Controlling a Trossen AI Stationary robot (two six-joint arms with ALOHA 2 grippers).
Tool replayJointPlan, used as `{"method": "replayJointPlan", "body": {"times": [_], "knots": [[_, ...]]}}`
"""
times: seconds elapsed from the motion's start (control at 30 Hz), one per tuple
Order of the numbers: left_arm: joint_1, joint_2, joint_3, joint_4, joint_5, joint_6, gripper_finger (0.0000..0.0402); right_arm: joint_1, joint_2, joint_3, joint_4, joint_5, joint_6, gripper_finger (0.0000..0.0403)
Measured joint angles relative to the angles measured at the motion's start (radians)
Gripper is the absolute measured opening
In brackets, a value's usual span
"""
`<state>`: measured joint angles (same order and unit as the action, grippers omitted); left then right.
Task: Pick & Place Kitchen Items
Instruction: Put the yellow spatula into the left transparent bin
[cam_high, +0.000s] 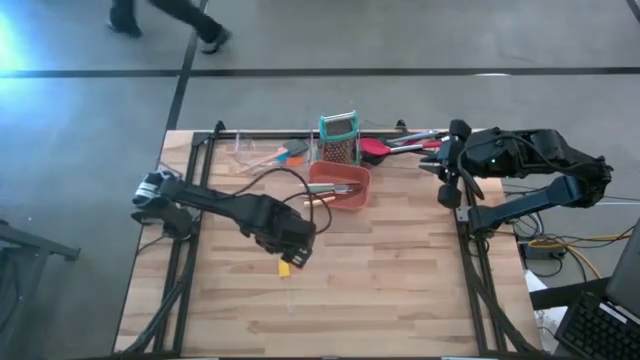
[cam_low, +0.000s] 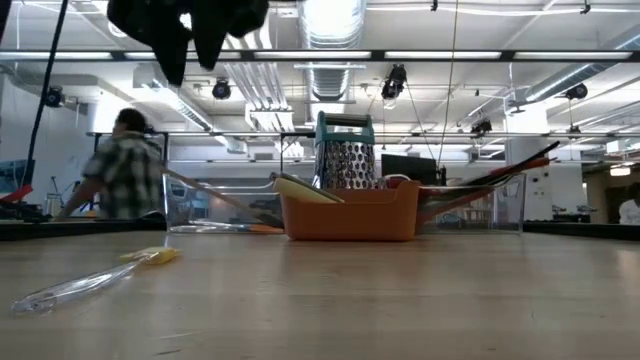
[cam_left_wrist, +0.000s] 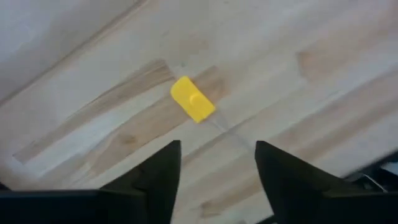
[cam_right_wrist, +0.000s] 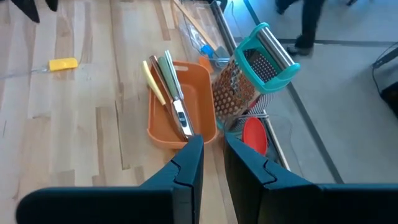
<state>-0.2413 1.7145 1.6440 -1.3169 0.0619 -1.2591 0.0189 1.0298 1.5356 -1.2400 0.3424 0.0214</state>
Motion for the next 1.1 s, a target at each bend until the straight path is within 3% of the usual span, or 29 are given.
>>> {"method": "replayJointPlan", "body": {"times": [0.23, 0.5, 1.1], "knots": [[-0.001, 0.082, -0.036, 0.011, 0.008, 0.021, 0.025, 0.0, 0.0, -0.005, 0.0, 0.0, -0.022, 0.0057], [-0.005, 0.154, -0.111, 0.202, 0.003, 0.206, 0.0252, 0.0, 0.001, -0.006, -0.001, 0.0, -0.032, 0.0057], [-0.011, 0.149, -0.379, 0.436, 0.081, 0.218, 0.0249, 0.0, 0.0, -0.006, -0.003, 0.001, -0.059, 0.0057]]}}
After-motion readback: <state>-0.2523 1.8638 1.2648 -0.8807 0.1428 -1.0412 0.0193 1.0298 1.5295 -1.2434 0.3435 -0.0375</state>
